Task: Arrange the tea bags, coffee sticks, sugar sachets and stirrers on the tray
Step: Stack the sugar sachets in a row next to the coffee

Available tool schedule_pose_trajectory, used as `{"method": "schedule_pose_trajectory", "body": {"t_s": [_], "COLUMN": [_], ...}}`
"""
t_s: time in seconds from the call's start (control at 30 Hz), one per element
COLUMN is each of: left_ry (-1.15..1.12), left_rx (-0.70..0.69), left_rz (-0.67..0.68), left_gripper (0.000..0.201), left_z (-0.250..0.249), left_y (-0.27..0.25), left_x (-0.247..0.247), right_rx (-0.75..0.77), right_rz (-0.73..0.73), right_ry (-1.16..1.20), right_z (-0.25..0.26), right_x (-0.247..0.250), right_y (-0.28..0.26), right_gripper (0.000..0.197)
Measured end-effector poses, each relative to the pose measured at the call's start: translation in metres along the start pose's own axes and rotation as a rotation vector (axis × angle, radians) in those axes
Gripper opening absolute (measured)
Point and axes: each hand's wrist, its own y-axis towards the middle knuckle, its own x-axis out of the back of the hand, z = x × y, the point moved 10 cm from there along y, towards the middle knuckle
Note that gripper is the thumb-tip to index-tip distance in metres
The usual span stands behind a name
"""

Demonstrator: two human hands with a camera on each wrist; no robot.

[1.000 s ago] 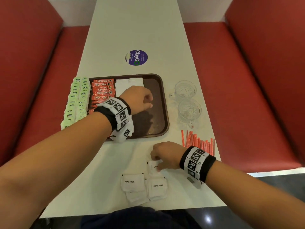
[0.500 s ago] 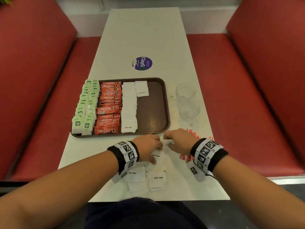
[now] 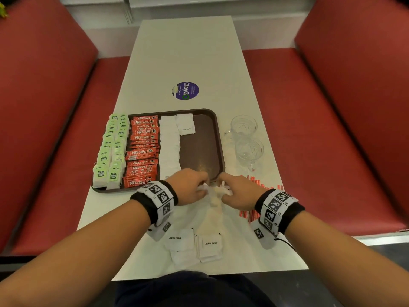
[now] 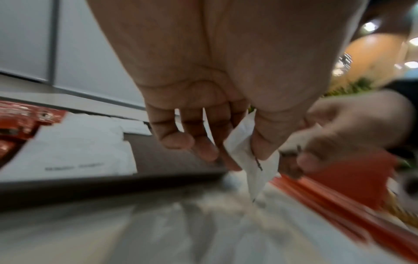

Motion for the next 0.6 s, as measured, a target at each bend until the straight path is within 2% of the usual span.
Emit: {"method": "schedule_pose_trajectory", "body": {"t_s": [0.03, 0.1, 0.17, 0.27, 0.37, 0.47, 0.53, 0.6], "left_ry": [-0.038, -0.111, -0.166, -0.211, -0.185, -0.1, -0.06, -0.032], "left_rx": [0.011, 0.043, 0.075, 0.077, 0.063, 0.071, 0.082, 0.122], "left_rz": [-0.054, -0.136, -0.18, -0.22, -0.196, -0.11, -0.061, -0.036], "left_gripper": [0.012, 0.013, 0.013, 0.014, 0.015, 0.02, 0.03, 0.033], "left_z": [0.003, 0.011, 0.018, 0.023, 0.031, 0.033, 0.035, 0.049], "left_y": [-0.001, -0.004, -0.006, -0.006, -0.001, 0.007, 0.014, 0.022], "left_x": [0.012, 0.031, 0.042, 0.05, 0.05, 0.043, 0.043, 0.052], "right_rx": [0.037, 0.115, 0.167, 0.197, 0.233, 0.224, 0.219, 0.177], "right_rz": [-0.035, -0.125, -0.205, -0.263, -0.244, -0.261, -0.278, -0.274], "right_ry": [0.01, 0.021, 0.021, 0.059, 0.037, 0.084, 0.117, 0.163], "right_z": [0.004, 0.015, 0.023, 0.03, 0.04, 0.047, 0.048, 0.041], "right_x": [0.003, 0.014, 0.027, 0.041, 0.041, 0.044, 0.047, 0.049], "right_y": [0.002, 0.009, 0.016, 0.025, 0.033, 0.039, 0.045, 0.052], "right_gripper": [0.031, 0.026, 0.019, 0.02, 0.018, 0.023, 0.023, 0.01]}}
